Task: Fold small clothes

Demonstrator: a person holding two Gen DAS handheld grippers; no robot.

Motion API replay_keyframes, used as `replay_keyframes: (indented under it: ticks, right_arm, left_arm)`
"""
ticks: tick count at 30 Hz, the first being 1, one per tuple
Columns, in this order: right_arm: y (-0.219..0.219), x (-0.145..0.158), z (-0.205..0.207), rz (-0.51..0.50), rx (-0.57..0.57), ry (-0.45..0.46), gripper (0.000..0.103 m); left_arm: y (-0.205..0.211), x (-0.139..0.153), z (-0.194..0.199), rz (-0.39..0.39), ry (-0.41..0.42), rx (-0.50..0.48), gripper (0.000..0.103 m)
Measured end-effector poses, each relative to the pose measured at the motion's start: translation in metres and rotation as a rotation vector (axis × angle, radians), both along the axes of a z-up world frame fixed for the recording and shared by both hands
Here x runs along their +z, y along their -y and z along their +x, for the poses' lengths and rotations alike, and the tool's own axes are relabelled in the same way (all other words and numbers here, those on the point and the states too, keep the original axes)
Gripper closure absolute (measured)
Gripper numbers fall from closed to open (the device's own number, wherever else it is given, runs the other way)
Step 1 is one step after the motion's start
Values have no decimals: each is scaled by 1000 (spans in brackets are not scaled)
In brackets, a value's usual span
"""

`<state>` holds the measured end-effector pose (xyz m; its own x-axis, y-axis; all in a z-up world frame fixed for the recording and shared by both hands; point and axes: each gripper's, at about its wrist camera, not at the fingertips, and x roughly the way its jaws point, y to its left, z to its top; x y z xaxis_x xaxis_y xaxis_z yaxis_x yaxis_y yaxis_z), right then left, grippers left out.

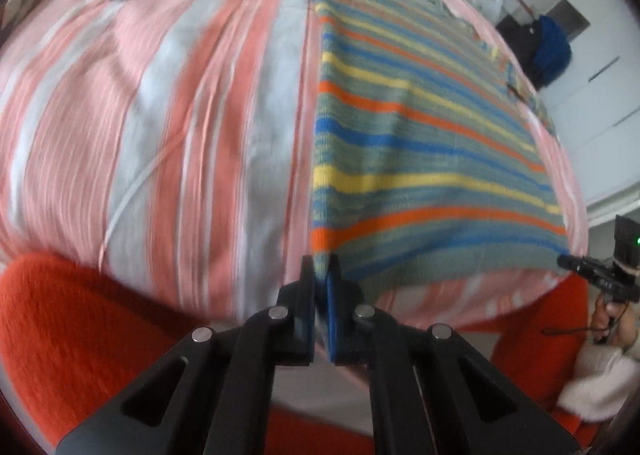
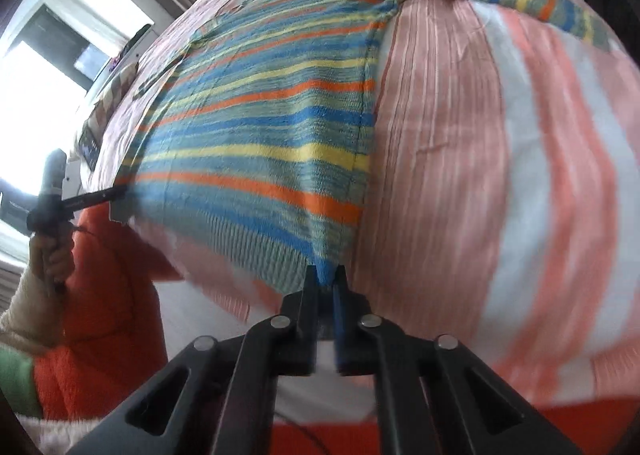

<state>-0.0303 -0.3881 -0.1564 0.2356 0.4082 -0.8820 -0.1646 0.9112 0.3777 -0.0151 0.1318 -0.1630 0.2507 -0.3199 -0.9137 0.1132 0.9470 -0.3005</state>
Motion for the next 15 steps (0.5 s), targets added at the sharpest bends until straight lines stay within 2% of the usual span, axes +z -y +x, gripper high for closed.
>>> replay_keyframes:
  ticks: [5, 9, 14, 15]
  right_arm:
    - [0, -36, 11, -35, -35, -79, 98]
    - [-3, -44, 18, -64, -16, -72, 98]
    - [-9, -39, 15, -79, -6, -50, 97]
    - [-10, -35, 14, -89, -7, -42, 95]
  left_arm:
    - [9, -26, 12, 43, -55, 12, 101]
    - [21, -28, 14, 88, -44, -12, 100]
    - [27, -24, 8, 84, -16, -4, 91]
    - [27, -19, 6, 94, -1, 2, 83]
